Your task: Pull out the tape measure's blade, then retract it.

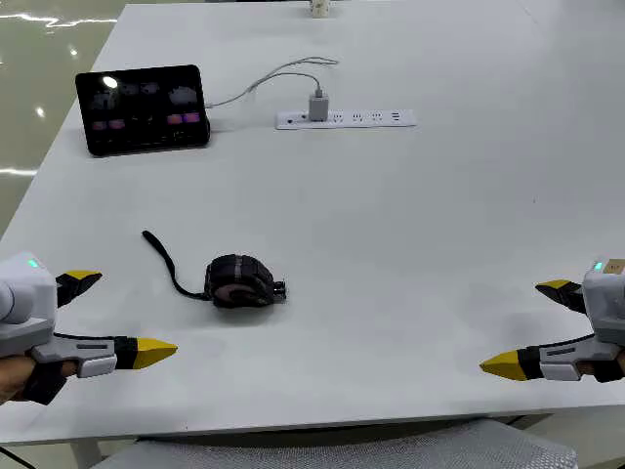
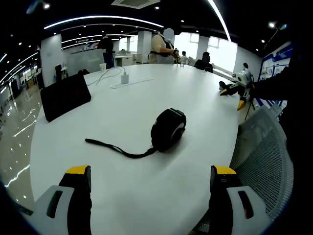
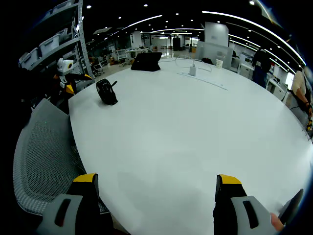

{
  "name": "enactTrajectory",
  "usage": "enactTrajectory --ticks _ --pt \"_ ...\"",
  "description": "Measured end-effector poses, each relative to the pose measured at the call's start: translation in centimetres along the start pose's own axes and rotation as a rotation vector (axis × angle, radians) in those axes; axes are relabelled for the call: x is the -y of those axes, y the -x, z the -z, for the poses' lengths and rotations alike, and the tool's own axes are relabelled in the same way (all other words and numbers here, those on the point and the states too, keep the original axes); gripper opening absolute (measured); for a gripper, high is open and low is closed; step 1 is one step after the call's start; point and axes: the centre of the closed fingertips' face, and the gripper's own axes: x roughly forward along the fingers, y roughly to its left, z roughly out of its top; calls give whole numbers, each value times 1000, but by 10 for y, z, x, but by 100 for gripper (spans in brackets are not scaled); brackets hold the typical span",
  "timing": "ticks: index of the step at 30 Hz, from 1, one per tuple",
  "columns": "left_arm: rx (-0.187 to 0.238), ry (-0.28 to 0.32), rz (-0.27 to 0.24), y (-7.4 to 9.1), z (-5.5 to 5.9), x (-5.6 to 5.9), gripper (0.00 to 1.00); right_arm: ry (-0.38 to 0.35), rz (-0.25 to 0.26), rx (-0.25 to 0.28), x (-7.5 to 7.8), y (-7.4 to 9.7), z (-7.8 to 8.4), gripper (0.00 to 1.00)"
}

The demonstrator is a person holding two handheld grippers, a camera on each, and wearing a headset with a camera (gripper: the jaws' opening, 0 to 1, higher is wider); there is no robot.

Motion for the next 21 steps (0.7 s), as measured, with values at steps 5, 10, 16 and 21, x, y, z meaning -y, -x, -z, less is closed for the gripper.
enactTrajectory --ticks 5,10,16,21 --pt "-16 -1 3 -2 4 1 99 0 -12 -7 -1 -1 1 98" --pt "-7 5 16 -4 2 3 99 11 -22 -15 -4 0 2 98" --pt "-37 -21 37 -7 4 7 99 25 -26 -19 0 -3 -2 99" --pt "-41 -41 51 -10 2 7 99 44 -44 24 -2 -7 -14 99"
